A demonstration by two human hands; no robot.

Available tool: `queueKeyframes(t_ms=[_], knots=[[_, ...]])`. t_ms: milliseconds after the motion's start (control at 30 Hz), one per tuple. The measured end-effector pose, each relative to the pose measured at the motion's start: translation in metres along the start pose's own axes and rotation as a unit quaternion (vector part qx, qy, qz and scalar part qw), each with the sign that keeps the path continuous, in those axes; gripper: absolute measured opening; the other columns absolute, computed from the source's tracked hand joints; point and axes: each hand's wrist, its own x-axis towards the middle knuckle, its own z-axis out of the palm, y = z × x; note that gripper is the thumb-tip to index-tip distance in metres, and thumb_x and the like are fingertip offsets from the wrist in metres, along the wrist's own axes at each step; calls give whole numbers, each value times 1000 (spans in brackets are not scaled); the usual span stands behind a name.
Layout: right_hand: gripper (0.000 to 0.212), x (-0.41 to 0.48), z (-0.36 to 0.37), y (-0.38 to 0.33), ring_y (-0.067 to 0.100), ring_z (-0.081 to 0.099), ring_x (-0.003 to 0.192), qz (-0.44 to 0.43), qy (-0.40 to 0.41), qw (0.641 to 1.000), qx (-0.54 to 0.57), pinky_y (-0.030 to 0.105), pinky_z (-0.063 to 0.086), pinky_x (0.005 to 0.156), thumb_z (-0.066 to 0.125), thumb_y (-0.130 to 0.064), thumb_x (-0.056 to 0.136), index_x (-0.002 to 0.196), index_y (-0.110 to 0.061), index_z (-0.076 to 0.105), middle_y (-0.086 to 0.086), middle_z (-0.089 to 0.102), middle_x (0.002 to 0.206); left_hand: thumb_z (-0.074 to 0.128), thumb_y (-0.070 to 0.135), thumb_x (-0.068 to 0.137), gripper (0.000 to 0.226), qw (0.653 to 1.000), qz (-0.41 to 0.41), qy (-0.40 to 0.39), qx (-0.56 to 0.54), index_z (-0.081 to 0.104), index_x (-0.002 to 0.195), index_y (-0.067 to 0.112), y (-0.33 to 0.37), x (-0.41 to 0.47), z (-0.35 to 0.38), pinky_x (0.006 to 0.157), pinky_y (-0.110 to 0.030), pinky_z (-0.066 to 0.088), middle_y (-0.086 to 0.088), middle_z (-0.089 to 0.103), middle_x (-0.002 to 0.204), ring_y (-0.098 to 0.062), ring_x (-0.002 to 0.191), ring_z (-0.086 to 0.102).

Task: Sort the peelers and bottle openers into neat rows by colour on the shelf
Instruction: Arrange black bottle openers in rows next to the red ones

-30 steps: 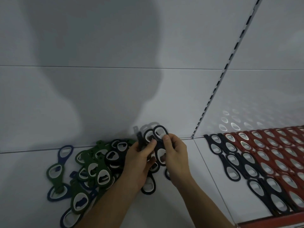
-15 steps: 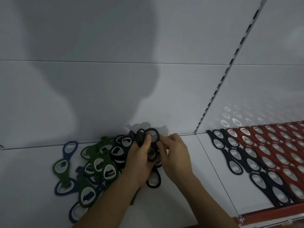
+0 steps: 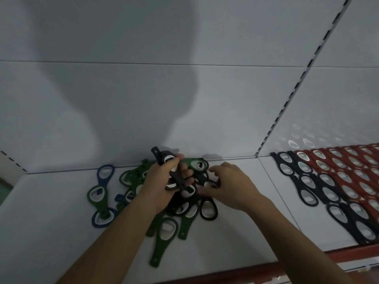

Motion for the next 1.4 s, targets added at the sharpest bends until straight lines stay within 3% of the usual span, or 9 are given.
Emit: queueKeyframes(t_ms=[200,533,733,833,1033,1133,1233,1300,1400], knots=[[53,-1,13,0,22,55,103,40,-41,998,30,35,48,82,78,-52,76,118,-24,61,0,59,107,63,3,89,33,998,-11,-40,45,61,118,18,10,-6,-20,58,-32,47,-5,53,78,-16,59,50],[41,-22,-9,-41,6,67,79,-25,92,941,326,22,55,69,93,-33,70,101,-30,67,-15,70,92,77,28,87,30,996,52,-60,33,66,107,9,6,-14,-11,74,-37,55,-11,62,91,-25,83,64],[57,-8,17,-43,5,58,103,14,53,977,204,23,48,84,83,-54,75,122,-31,60,-14,59,112,57,-1,98,18,990,135,48,-1,65,112,8,20,-5,-13,84,-38,59,-12,74,98,-25,93,73],[64,-8,25,-36,14,54,102,54,-28,995,81,31,49,85,84,-61,68,117,-30,58,-7,52,110,56,-1,98,16,986,156,24,61,62,110,8,27,-6,-26,79,-43,59,-9,61,73,-24,66,64],[13,-9,16,-29,7,62,62,86,98,932,338,16,43,57,78,-21,87,86,-20,66,-5,71,79,74,33,90,14,820,194,-7,539,66,97,24,18,-21,-35,63,-29,55,4,69,77,-3,67,65],[6,-16,3,-39,16,59,52,43,97,846,522,19,45,47,70,0,91,93,-4,65,13,67,82,89,53,69,52,837,151,-108,515,65,111,34,17,-28,-27,83,-26,56,15,74,102,0,94,70],[10,-16,-1,-46,29,66,67,-29,42,804,593,37,60,67,60,5,97,99,-2,66,17,69,82,85,30,83,33,852,157,-158,473,68,110,26,23,-27,-22,83,-28,58,8,75,100,-8,94,72],[15,-13,2,-42,27,71,76,-31,36,810,585,43,61,79,57,4,99,101,-5,68,12,72,86,77,20,90,23,815,180,-167,525,66,109,27,28,-22,-24,82,-34,59,6,74,97,-10,91,71],[15,-13,2,-27,9,68,83,-11,58,942,330,32,56,79,65,-13,97,110,-20,69,-6,70,99,69,15,91,30,733,193,-127,639,62,117,30,28,-20,-27,80,-36,60,10,72,95,-5,86,69]])
